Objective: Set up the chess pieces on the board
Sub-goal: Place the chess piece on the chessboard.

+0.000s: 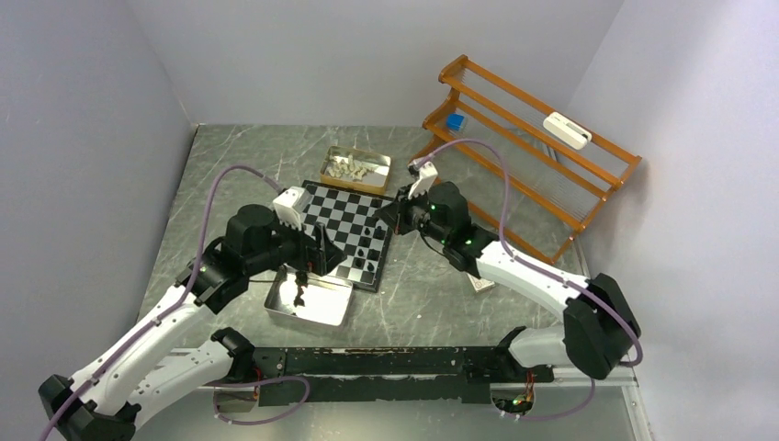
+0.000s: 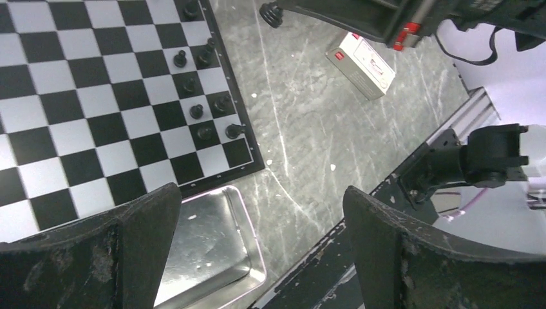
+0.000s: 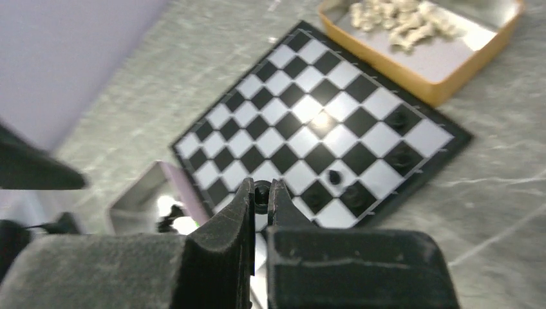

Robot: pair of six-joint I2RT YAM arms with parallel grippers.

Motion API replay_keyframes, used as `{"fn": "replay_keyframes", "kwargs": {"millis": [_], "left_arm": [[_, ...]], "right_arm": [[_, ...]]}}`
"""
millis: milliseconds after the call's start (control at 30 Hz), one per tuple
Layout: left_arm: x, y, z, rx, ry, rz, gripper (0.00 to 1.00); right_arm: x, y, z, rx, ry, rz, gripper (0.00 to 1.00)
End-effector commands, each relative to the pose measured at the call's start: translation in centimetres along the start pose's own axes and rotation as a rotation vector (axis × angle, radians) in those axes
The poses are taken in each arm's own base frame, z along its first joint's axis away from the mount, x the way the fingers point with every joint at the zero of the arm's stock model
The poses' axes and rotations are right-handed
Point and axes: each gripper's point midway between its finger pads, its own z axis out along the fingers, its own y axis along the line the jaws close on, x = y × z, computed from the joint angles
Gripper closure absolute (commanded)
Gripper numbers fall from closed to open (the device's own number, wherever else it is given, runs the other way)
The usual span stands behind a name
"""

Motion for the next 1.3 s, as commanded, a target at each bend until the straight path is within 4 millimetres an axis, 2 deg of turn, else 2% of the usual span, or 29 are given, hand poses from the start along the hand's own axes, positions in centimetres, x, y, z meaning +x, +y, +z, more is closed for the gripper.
{"fn": "replay_keyframes", "kwargs": {"millis": [0, 100, 167, 433, 733, 1267], "left_arm": [[-2.0, 0.7, -1.8, -0.057, -0.082, 0.110, 0.00], [-2.6, 1.3, -2.6, -0.089, -0.146, 0.124, 0.00], [-2.2, 1.7, -3.0, -0.107, -0.142, 0.110, 0.00], [-2.8, 0.3, -4.6, -0.040, -0.202, 0.148, 0.00], [-3.4, 0.2, -5.9, -0.040, -0.264, 0.150, 0.00], [-3.5, -0.1, -5.9, -0.018, -0.271, 0.158, 0.00]], "right_arm": [[-0.3, -4.6, 1.2, 0.178, -0.002, -0.242, 0.99], [0.5, -5.6, 2.3, 0.196, 0.009, -0.300, 0.99], [1.3, -6.1, 3.1, 0.196, 0.023, -0.322, 0.99], [3.2, -8.1, 5.2, 0.228, 0.042, -0.381, 0.98], [4.9, -9.4, 7.2, 0.235, 0.076, -0.400, 0.98], [7.0, -11.4, 8.3, 0.289, 0.110, -0.407, 0.97]]}}
